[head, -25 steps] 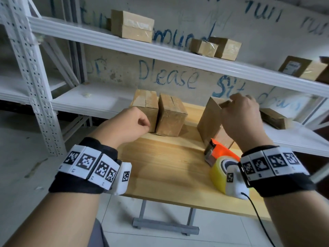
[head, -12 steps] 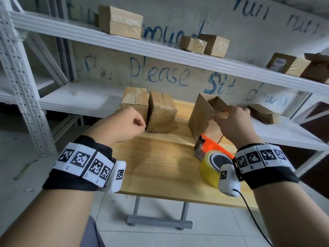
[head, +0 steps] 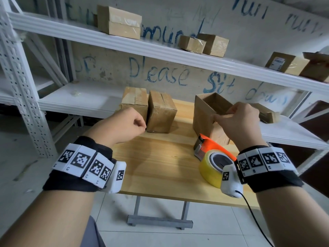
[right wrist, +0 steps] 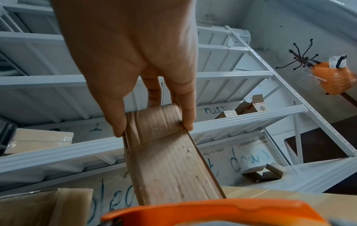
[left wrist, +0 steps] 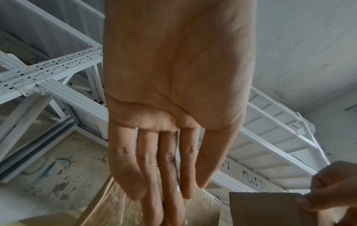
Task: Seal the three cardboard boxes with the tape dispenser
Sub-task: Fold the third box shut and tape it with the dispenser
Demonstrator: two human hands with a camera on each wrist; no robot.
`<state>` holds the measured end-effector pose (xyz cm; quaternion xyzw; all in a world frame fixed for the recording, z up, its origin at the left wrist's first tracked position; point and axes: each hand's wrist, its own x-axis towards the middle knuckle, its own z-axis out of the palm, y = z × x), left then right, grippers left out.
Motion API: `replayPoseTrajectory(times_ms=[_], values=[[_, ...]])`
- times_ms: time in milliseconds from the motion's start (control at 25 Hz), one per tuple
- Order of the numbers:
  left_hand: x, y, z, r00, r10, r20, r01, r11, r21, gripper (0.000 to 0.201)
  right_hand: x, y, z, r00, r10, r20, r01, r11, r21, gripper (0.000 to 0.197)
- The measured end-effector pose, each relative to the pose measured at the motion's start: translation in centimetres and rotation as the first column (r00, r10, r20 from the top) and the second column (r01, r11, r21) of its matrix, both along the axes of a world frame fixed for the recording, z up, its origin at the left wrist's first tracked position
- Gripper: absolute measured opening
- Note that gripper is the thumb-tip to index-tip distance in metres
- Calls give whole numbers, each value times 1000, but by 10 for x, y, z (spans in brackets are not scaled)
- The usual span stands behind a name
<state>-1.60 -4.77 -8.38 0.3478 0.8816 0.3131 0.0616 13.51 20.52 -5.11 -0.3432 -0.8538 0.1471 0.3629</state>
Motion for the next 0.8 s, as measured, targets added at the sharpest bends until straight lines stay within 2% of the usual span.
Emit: replayPoseTrajectory(times_ms=[240,360,560,600,720,800], values=[[-2,-2,1,1000,-20,-7,20,1000,-2,14,14,-6,14,989,37,-142,-45,998,-53,40],[-2,-2,3,999,-53,-1,53,998,-33,14,16,-15,10,967,74,-243,-70,997,25,40],[4,-3,9,999,-33,-8,34,998,46,17,23,-37,5,907,230,-353,-235,971,30,37],[4,-3,11,1000,-7,-17,8,998,55,29,24,-40,4,888,261,-378,-276,961,15,36],[4,-7,12,999,-28,47,24,995,96,92,24,-47,-1,832,336,-441,-386,922,-26,28],[5,-8,12,990,-115,85,97,976,193,110,23,-49,-7,796,394,-460,-446,895,-5,19]])
